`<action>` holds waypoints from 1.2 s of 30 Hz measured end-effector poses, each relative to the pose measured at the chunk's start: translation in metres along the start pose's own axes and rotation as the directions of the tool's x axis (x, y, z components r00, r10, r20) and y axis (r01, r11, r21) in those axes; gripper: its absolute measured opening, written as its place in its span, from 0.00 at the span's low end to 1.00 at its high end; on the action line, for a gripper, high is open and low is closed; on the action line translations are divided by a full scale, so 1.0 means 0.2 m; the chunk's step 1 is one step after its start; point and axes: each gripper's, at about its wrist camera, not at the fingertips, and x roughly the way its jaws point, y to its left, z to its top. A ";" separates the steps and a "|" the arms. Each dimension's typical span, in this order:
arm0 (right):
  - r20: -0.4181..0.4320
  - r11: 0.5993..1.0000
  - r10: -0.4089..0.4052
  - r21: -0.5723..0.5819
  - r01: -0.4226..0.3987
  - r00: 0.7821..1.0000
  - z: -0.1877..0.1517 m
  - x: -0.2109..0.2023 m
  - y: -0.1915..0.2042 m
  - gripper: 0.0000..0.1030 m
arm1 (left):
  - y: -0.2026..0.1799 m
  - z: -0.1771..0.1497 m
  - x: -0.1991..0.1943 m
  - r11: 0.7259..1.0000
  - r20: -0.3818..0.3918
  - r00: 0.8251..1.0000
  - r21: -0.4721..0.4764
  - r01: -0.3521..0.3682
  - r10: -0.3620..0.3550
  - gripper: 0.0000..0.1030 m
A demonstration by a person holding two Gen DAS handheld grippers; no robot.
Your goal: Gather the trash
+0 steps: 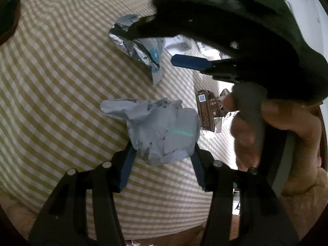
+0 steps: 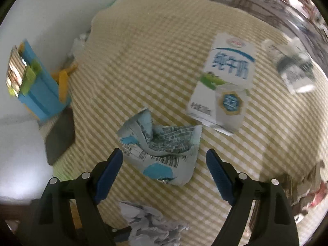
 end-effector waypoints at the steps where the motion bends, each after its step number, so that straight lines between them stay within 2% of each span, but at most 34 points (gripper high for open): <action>1: -0.010 1.000 -0.010 -0.018 0.010 1.000 0.00 0.03 0.02 0.75 | 0.00 0.00 0.00 1.000 0.000 1.000 -0.001 0.002 -0.002 0.48; 3: -0.015 0.999 -0.033 -0.043 0.032 0.999 0.00 0.07 0.05 0.71 | 0.00 0.00 -0.01 1.000 0.000 1.000 0.002 0.000 0.000 0.48; 5: 0.014 0.996 -0.049 -0.069 0.050 0.999 0.00 0.06 0.07 0.61 | -0.01 -0.02 -0.01 1.000 0.001 1.000 0.004 0.000 0.000 0.48; 7: 0.029 0.999 -0.016 -0.048 0.017 0.999 0.00 0.05 0.06 0.34 | 0.00 -0.02 -0.01 1.000 0.000 1.000 0.002 0.003 -0.003 0.48; 11: 0.099 1.000 0.018 0.001 -0.019 0.995 -0.03 -0.03 0.01 0.25 | -0.01 -0.02 0.00 1.000 0.000 1.000 0.006 0.003 -0.003 0.50; 12: 0.117 1.000 0.024 0.011 -0.026 0.993 -0.04 -0.06 -0.01 0.15 | -0.02 -0.02 0.00 1.000 0.000 1.000 0.016 0.007 -0.007 0.51; 15: 0.192 0.998 0.025 0.055 -0.036 0.981 -0.08 -0.17 -0.08 0.15 | -0.05 -0.01 0.03 0.999 0.011 1.000 0.039 -0.009 0.009 0.51; 19: 0.279 0.990 0.022 0.128 -0.060 0.960 -0.19 -0.35 -0.21 0.15 | -0.04 0.01 0.04 1.000 0.015 1.000 0.023 -0.003 0.003 0.51; 24: 0.338 0.980 -0.034 0.194 -0.035 0.941 -0.36 -0.48 -0.30 0.15 | -0.05 0.01 0.03 0.999 0.032 0.999 0.031 -0.011 0.010 0.51; 28: 0.343 0.967 -0.067 0.252 -0.023 0.937 -0.57 -0.49 -0.35 0.15 | -0.09 0.01 0.01 0.995 0.093 0.994 0.082 -0.060 0.052 0.51; 32: 0.327 0.960 -0.130 0.279 0.036 0.936 -0.80 -0.51 -0.35 0.15 | -0.13 0.01 -0.01 0.985 0.136 0.986 0.130 -0.112 0.094 0.51; 36: 0.298 0.946 -0.105 0.325 0.003 0.949 -0.96 -0.46 -0.37 0.15 | -0.16 0.01 0.01 0.977 0.147 0.982 0.156 -0.143 0.120 0.51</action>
